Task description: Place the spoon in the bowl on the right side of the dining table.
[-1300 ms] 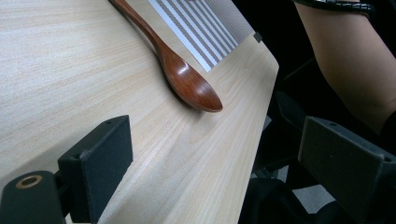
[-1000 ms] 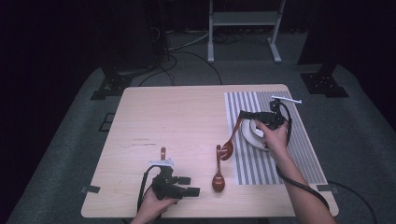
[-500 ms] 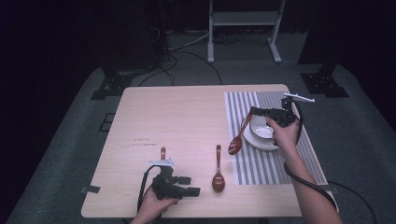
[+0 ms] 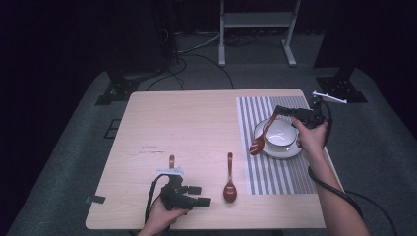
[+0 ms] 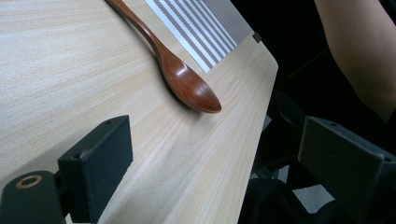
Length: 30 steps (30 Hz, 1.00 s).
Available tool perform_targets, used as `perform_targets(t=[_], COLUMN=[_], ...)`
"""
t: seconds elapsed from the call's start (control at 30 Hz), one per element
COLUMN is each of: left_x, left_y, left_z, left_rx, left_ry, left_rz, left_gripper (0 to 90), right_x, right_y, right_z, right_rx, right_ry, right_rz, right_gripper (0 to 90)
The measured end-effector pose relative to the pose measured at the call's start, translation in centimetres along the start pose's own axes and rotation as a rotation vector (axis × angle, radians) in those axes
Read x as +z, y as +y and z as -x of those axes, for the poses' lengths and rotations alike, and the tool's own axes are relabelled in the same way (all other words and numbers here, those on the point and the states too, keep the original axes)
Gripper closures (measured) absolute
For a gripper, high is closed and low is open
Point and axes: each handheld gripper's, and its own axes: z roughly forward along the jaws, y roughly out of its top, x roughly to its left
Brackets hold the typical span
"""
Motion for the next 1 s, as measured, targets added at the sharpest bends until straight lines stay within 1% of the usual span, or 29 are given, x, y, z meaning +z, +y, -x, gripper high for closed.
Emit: perform_targets(t=[0.23,0.53,1.0], left_x=[0.1,0.1,0.0], left_y=[0.0,0.0,0.0], left_z=[0.0,0.1,0.0], left_rx=[-0.001,-0.002,-0.003], left_ry=[-0.003,-0.007,-0.006], left_rz=[-0.004,-0.002,0.001], left_gripper=[8.8,8.8,8.8], right_x=[-0.8,-1.5,-2.6], right_y=[0.6,1.2,1.9], right_z=[0.4,0.9,2.4], right_rx=[0.009,0.018,0.05], right_ry=[-0.015,-0.033,-0.08], right_rz=[0.025,0.046,0.089], right_gripper=[83.6,83.6,83.6])
